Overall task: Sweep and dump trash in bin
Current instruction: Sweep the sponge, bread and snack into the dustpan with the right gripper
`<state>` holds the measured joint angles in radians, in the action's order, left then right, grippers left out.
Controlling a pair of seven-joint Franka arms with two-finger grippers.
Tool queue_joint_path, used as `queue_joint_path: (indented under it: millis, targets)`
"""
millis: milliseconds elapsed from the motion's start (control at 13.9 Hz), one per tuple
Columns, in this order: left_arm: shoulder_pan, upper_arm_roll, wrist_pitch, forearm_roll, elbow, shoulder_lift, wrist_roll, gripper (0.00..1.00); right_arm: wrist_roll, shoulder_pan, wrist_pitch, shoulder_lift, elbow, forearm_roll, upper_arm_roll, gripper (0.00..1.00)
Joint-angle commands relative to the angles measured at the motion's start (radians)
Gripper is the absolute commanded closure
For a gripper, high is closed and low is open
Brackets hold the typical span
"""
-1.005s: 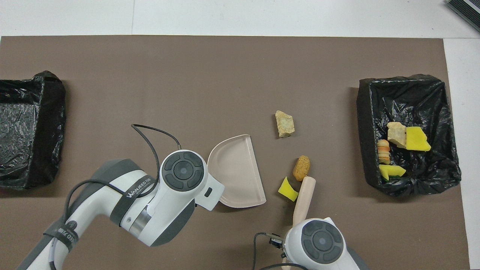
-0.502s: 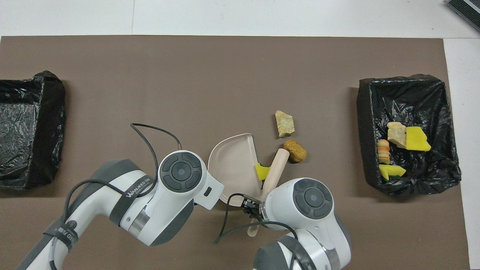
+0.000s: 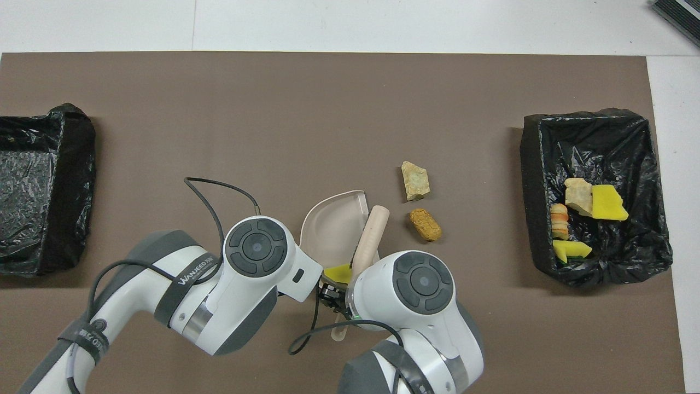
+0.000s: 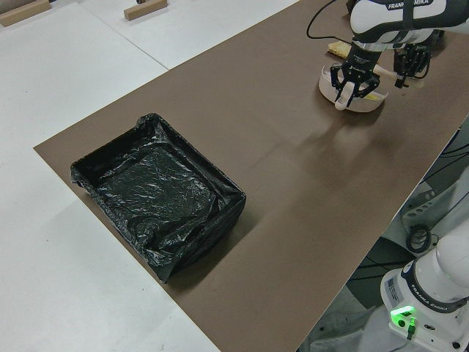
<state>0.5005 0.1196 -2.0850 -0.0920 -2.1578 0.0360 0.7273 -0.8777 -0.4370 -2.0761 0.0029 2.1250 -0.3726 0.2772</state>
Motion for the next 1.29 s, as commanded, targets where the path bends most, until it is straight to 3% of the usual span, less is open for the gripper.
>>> queue_joint_path:
  millis: [0, 144, 502, 789, 1005, 1220]
  targets:
    - [-0.02, 0.003, -0.036, -0.015, -0.031, -0.018, 0.006, 1.0, 0.13, 0.071, 0.153, -0.081, 0.001, 0.026, -0.006, 1.0]
    - [-0.027, 0.003, -0.041, -0.015, -0.031, -0.015, 0.001, 1.0, 0.244, 0.116, 0.214, -0.124, 0.029, 0.149, -0.006, 1.0]
    - [-0.028, 0.003, -0.041, -0.014, -0.007, 0.001, -0.066, 1.0, 0.618, 0.303, 0.173, -0.095, 0.046, 0.34, -0.004, 1.0]
    - [-0.063, 0.0, 0.058, -0.015, 0.172, 0.118, -0.066, 1.0, 0.799, 0.432, 0.151, -0.1, 0.088, 0.48, -0.003, 1.0]
    - [-0.062, 0.0, 0.059, -0.025, 0.217, 0.143, -0.065, 1.0, 0.796, 0.459, 0.087, -0.043, 0.107, 0.481, -0.001, 1.0]
    - [-0.054, 0.0, 0.106, -0.026, 0.266, 0.176, -0.066, 1.0, 0.745, 0.417, 0.053, 0.0, 0.112, 0.478, 0.005, 1.0]
